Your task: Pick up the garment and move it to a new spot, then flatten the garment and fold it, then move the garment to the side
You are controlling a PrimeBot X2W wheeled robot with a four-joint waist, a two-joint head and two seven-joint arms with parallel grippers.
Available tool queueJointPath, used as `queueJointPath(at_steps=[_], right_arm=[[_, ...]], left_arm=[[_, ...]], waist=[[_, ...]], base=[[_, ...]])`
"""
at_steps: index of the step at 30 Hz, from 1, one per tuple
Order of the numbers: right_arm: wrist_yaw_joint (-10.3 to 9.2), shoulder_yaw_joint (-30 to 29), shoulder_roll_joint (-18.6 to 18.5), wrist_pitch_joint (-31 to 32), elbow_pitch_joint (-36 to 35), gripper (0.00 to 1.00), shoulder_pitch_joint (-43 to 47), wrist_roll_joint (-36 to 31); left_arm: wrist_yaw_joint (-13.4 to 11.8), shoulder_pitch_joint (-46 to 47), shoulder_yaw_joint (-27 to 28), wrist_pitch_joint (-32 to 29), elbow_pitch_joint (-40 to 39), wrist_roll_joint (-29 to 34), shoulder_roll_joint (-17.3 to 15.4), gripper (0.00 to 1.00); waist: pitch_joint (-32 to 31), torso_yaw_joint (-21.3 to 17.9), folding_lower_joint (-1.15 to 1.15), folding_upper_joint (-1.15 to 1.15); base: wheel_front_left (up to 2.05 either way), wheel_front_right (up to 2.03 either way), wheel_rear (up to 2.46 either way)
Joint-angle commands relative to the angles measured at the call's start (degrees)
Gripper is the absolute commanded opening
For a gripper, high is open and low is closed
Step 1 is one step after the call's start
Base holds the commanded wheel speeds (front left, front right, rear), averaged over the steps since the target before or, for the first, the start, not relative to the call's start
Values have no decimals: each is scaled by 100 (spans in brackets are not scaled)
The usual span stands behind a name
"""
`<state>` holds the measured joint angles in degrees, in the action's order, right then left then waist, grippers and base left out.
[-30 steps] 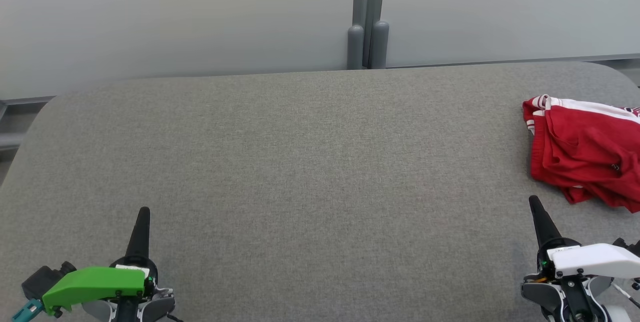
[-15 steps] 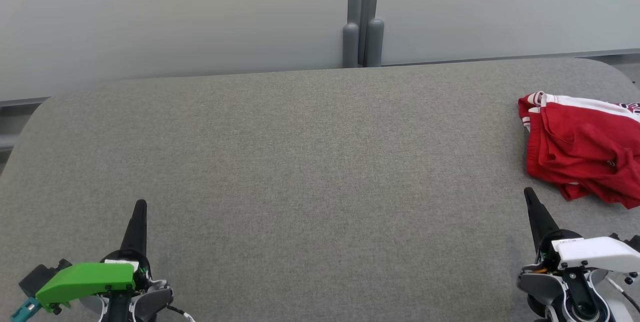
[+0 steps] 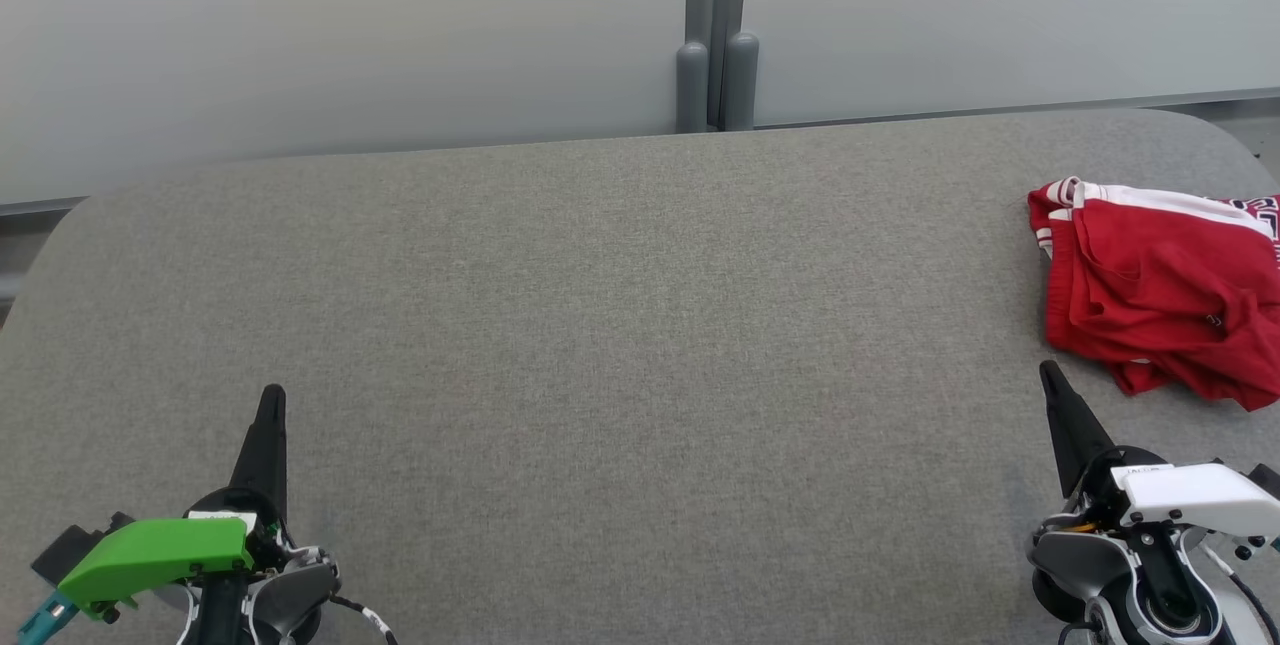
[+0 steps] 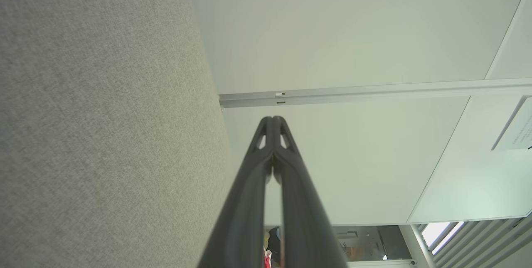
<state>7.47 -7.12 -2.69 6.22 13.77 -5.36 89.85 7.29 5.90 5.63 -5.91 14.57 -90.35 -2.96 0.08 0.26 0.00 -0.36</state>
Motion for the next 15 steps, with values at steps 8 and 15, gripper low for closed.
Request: queueJointPath(at_steps=[8,15], right_arm=[[4,16,-34,70,16,0,-90,270],[4,16,-34,70,16,0,-90,270]], left_arm=[[36,88,67,-54,-43,-209,12,0],[36,87,66,-53,-43,-210,12,0]], waist=[[10,-26,0,36],[10,-26,0,36]], base=[[0,0,0],[0,0,0]])
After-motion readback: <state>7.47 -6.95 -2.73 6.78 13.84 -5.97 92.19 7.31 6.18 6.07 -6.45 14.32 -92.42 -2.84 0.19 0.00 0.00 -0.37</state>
